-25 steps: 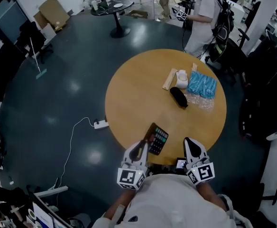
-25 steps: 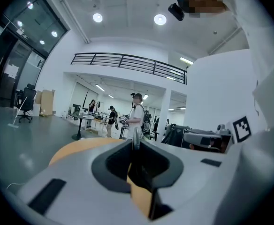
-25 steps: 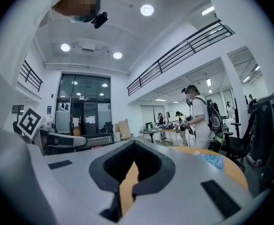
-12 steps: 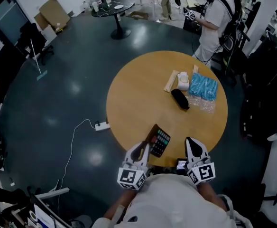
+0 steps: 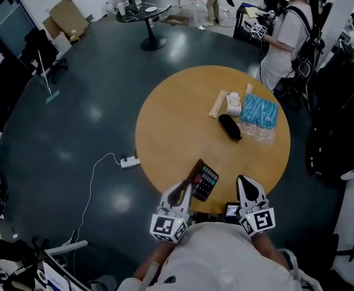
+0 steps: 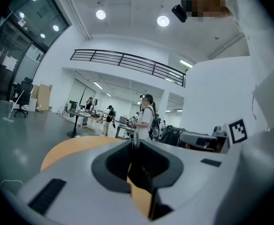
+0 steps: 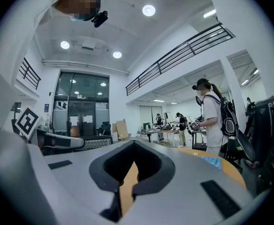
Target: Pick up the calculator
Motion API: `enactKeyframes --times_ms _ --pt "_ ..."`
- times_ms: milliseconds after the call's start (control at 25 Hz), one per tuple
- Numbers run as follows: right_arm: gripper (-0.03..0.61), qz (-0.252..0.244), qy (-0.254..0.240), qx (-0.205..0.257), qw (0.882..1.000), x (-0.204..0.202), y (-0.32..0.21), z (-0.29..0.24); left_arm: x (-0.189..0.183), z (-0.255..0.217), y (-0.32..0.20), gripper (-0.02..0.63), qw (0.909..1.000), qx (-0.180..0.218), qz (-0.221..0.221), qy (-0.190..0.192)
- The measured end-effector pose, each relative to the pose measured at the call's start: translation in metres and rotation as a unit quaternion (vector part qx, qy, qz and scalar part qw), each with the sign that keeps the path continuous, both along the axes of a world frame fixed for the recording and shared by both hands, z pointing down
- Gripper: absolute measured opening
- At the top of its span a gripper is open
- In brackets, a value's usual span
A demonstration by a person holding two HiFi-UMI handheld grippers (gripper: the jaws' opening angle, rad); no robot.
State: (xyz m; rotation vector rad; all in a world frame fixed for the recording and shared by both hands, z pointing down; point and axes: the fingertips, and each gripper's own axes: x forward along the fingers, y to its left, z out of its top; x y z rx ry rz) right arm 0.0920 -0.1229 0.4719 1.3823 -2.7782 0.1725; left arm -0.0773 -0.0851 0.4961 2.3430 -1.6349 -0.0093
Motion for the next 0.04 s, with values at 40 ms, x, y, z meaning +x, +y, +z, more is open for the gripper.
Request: enactKeyframes --times_ms 40 --pt "0.014 0.000 0.000 -0.001 1.000 0.0001 -0.0003 0.0007 0.0000 0.0001 -0.0002 0.051 1.0000 0.000 0.000 0.001"
